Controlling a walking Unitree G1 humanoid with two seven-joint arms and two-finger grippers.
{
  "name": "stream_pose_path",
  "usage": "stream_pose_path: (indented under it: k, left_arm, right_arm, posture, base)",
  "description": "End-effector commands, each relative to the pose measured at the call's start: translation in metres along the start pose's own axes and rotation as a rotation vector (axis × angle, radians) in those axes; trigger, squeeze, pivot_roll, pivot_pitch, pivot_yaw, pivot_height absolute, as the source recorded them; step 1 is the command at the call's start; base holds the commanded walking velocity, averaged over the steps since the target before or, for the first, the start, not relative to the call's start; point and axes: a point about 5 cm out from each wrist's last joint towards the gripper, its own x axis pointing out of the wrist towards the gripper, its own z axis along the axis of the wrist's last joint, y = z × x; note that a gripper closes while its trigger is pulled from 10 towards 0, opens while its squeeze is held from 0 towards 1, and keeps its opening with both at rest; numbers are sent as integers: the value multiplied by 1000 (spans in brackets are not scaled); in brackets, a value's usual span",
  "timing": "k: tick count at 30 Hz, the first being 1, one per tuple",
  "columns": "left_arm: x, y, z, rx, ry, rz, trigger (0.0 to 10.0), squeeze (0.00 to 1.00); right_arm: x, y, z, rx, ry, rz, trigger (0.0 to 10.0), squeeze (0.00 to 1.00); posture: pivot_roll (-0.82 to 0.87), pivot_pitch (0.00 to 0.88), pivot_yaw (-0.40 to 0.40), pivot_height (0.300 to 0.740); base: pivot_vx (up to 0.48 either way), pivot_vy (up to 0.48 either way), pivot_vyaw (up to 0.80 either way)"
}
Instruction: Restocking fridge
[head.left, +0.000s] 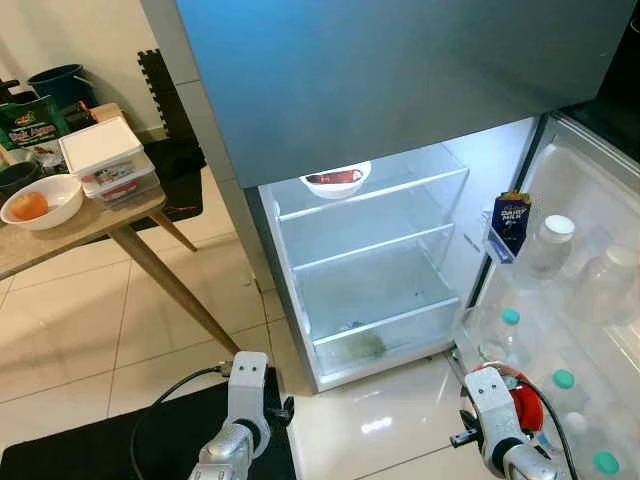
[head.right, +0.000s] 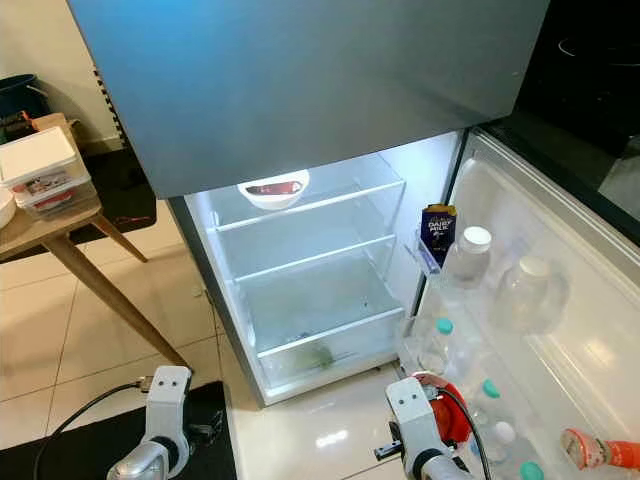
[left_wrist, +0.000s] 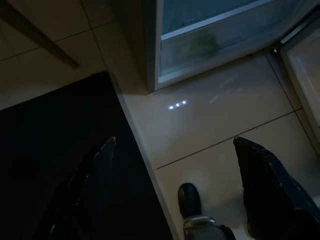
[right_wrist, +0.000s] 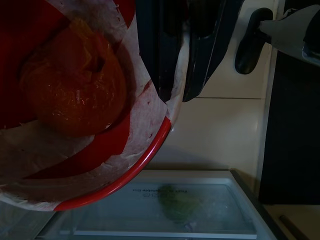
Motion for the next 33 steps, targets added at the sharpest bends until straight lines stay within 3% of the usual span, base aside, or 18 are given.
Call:
stream_pose_path:
  k: [1, 33]
  left_arm:
    - [-1, -3, -9, -10, 31, 3, 10000, 0]
    - [1, -3, -9, -2, 50, -3, 10000, 0]
  right_arm:
    - [2, 2, 4, 6, -14, 1, 10000, 0]
    - [0, 2, 1, 36, -10, -12, 10000, 0]
  posture:
    - [-77, 106, 80, 740]
    - [-77, 121, 97, 740]
  base:
    - [0, 0, 0]
    - [0, 0, 0]
